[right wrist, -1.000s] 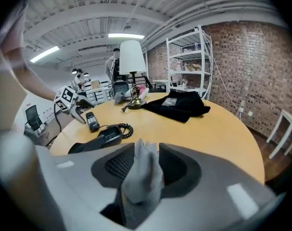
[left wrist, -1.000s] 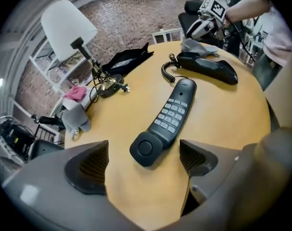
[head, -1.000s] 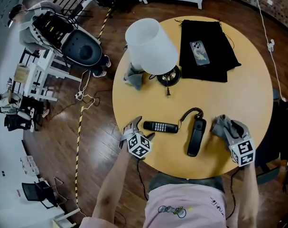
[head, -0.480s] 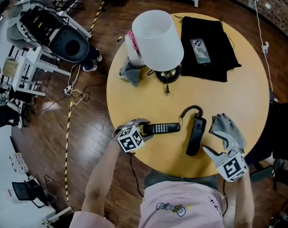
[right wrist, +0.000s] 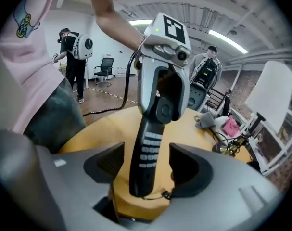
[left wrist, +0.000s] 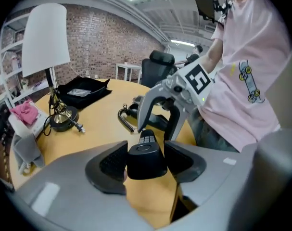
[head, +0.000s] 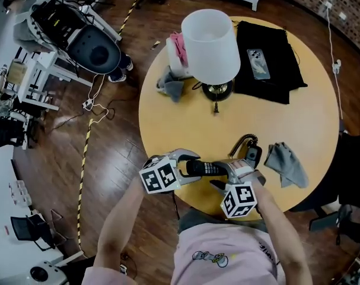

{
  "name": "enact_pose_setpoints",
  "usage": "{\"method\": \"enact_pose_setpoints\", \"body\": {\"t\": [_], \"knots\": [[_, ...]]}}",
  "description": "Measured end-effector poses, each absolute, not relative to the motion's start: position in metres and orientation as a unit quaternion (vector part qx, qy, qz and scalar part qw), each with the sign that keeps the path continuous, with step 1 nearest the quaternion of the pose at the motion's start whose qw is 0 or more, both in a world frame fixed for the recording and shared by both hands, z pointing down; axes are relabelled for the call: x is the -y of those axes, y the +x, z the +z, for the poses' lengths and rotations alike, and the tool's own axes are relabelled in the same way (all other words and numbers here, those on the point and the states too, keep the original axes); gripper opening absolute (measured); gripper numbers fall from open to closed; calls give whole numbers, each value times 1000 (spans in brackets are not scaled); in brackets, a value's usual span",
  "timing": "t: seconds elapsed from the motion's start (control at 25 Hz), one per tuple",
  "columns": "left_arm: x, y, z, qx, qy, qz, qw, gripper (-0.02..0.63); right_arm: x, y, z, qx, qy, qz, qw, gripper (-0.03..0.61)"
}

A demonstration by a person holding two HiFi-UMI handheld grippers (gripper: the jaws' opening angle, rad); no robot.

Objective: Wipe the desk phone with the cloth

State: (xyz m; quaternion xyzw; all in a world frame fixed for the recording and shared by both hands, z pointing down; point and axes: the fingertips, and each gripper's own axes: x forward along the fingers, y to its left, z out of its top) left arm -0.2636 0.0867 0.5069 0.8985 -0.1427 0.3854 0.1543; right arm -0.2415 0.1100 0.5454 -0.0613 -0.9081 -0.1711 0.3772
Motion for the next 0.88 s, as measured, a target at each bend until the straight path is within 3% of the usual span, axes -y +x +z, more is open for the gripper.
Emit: {"method": "enact_pose_setpoints", "body": {"t": [0.2,0.28,0.4,0.64,0.72,0.88], "knots": [[-86,-241,480,141,915,337,172,244,-108,-257,546,916,-14,-167,365,314],[-86,-235,474,143,916,334,171,244,-111,-258,546,924,-3,-147,353,252],[-81,-225,455,156,923,303,178,244,-110,-249,528,945,13,-93,314,229],[-57,-196,376,242,942,171,157,247,-88,-219,454,978,38,-22,202,206],[-48,-191,346,273,942,119,155,309,-83,-208,430,989,45,12,138,204],[-37,-182,306,336,923,17,187,352,-75,-181,398,993,69,81,58,202]]}}
